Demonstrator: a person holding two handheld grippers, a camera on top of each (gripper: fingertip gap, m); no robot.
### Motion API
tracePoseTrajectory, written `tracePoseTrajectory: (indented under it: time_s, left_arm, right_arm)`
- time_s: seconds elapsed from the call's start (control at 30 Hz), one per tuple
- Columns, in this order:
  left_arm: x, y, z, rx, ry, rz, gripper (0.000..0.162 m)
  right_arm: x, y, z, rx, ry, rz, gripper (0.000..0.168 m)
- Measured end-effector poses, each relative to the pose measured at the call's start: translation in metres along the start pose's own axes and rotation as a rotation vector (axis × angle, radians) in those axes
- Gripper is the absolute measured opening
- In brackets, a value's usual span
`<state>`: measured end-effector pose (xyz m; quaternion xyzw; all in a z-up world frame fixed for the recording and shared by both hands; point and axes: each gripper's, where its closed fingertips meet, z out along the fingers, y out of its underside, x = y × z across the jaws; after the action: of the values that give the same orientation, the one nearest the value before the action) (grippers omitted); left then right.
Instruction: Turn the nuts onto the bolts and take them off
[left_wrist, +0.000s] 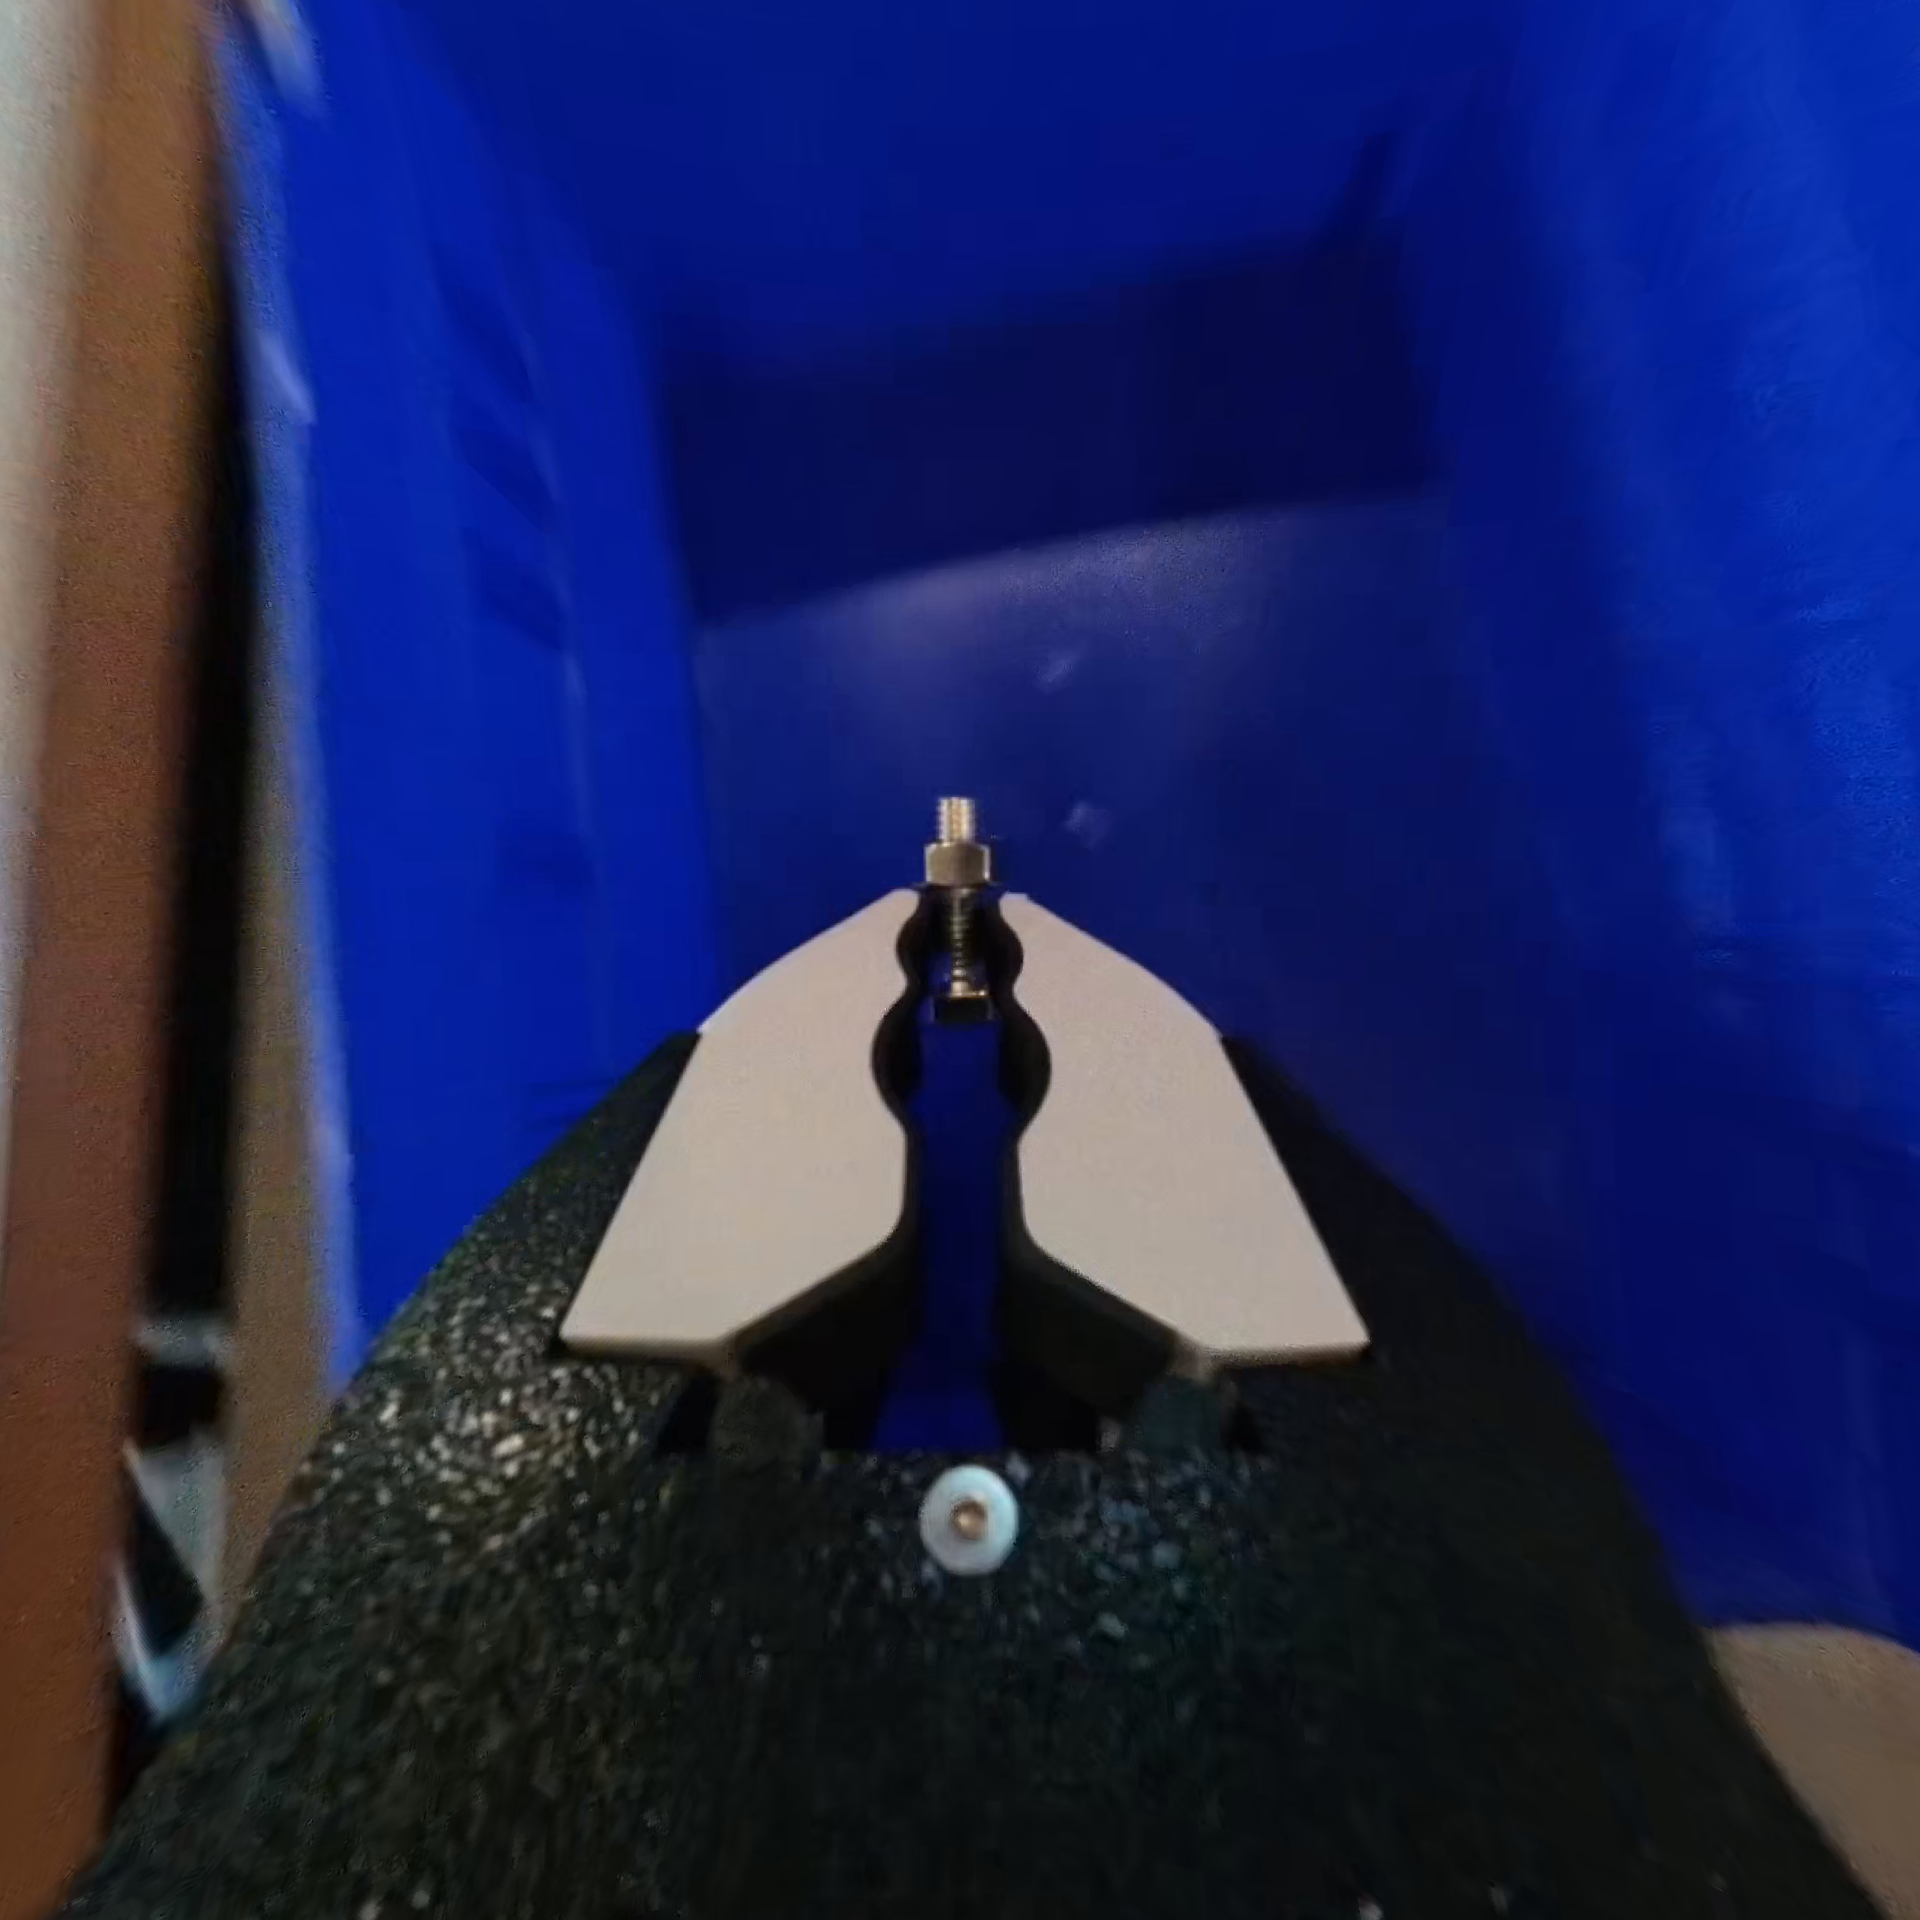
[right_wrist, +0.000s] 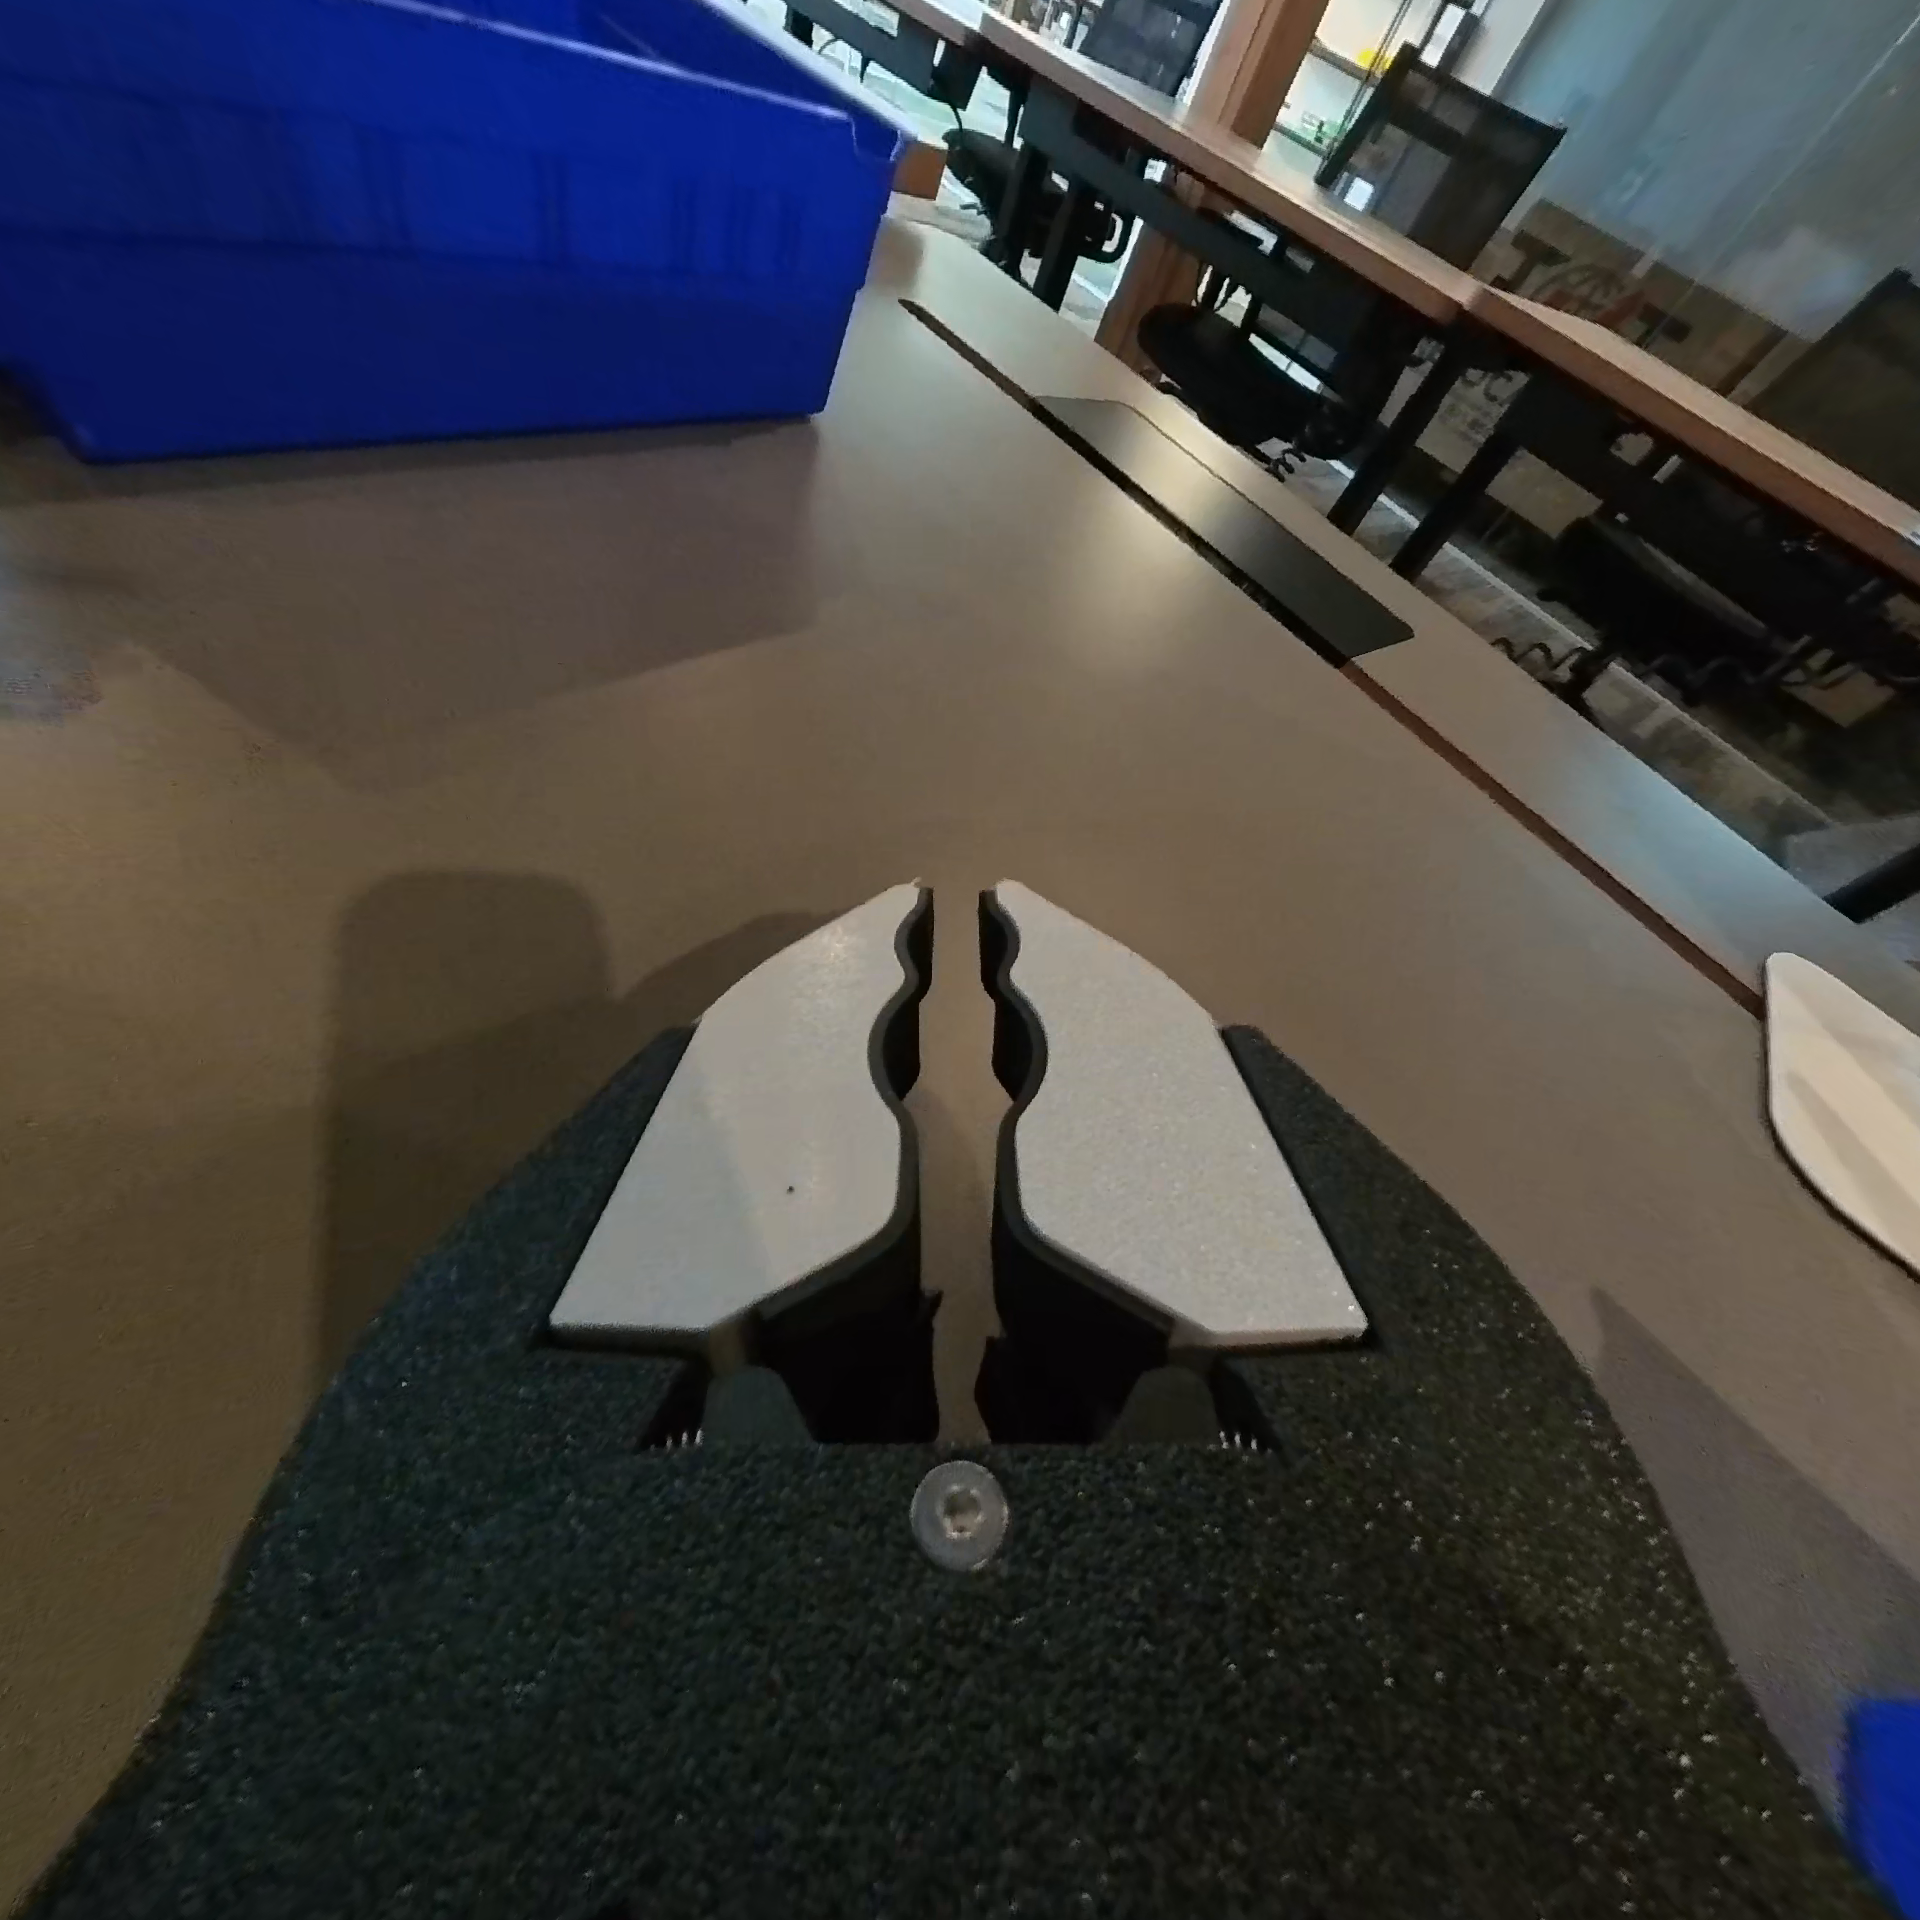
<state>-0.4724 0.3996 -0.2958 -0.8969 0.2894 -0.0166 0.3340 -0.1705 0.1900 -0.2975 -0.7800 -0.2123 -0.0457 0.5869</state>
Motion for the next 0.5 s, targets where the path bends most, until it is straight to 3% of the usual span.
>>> tracePoseTrajectory:
  time_s: [0.13,0.23,0.43,0.5]
  left_arm:
    - [0.044,-0.05,-0.052,0.315,-0.007,0.24,0.009]
    - [0.105,-0.07,-0.083,0.49,0.075,0.511,0.009]
    - [0.235,-0.049,-0.106,0.683,0.463,0.85,0.009]
    - [0.255,-0.04,-0.105,0.699,0.48,0.956,0.009]
  right_arm:
    - [0.001,-0.009,-0.004,0.032,0.004,-0.004,0.009]
    - [-0.007,-0.023,-0.011,0.095,-0.056,-0.002,0.012]
    - [-0.041,-0.052,-0.024,0.223,-0.361,0.167,0.03]
    - [-0.045,-0.059,-0.029,0.262,-0.433,0.246,0.029]
